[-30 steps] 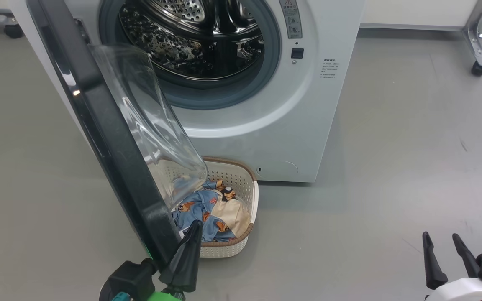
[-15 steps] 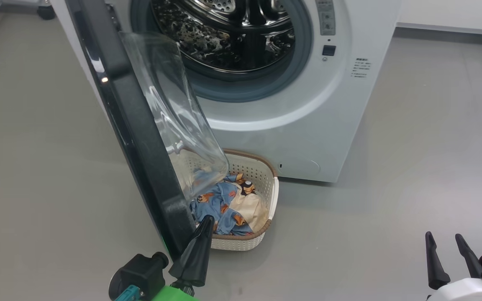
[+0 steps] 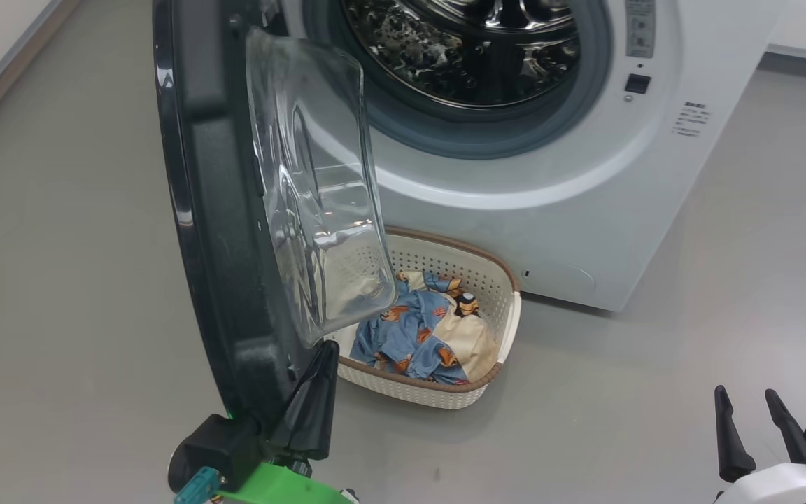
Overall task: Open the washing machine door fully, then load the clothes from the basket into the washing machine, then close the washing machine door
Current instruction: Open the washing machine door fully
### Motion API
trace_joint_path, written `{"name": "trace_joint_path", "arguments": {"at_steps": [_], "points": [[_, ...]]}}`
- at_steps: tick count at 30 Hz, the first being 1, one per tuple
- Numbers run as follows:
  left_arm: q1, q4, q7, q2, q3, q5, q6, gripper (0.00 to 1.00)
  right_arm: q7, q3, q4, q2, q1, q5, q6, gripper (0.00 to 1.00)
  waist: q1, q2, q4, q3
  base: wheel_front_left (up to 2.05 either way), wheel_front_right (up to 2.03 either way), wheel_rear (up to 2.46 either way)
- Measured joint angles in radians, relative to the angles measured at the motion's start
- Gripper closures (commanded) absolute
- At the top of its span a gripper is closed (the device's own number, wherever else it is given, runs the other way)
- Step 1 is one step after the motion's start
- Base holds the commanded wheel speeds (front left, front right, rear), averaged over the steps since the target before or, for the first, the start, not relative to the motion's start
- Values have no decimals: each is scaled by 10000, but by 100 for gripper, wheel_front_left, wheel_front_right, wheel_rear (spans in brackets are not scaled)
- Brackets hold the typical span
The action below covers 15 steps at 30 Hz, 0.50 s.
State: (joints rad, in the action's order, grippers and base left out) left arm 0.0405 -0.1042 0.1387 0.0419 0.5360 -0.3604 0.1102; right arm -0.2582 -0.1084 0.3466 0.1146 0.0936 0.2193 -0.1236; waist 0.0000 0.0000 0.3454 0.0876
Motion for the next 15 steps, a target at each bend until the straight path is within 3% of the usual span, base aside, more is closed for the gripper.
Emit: {"name": "trace_joint_path", "arguments": {"at_steps": [7, 15], "points": [[-1, 272, 249, -13, -734, -10, 58, 100, 0, -21, 2, 2, 1, -88, -2, 0, 0, 0, 609, 123, 0, 0, 0], [-7, 897, 581, -69, -2556, -31, 73, 100, 0, 353, -8, 77, -85, -178, -2, 0, 0, 0, 1138, 323, 0, 0, 0]]}}
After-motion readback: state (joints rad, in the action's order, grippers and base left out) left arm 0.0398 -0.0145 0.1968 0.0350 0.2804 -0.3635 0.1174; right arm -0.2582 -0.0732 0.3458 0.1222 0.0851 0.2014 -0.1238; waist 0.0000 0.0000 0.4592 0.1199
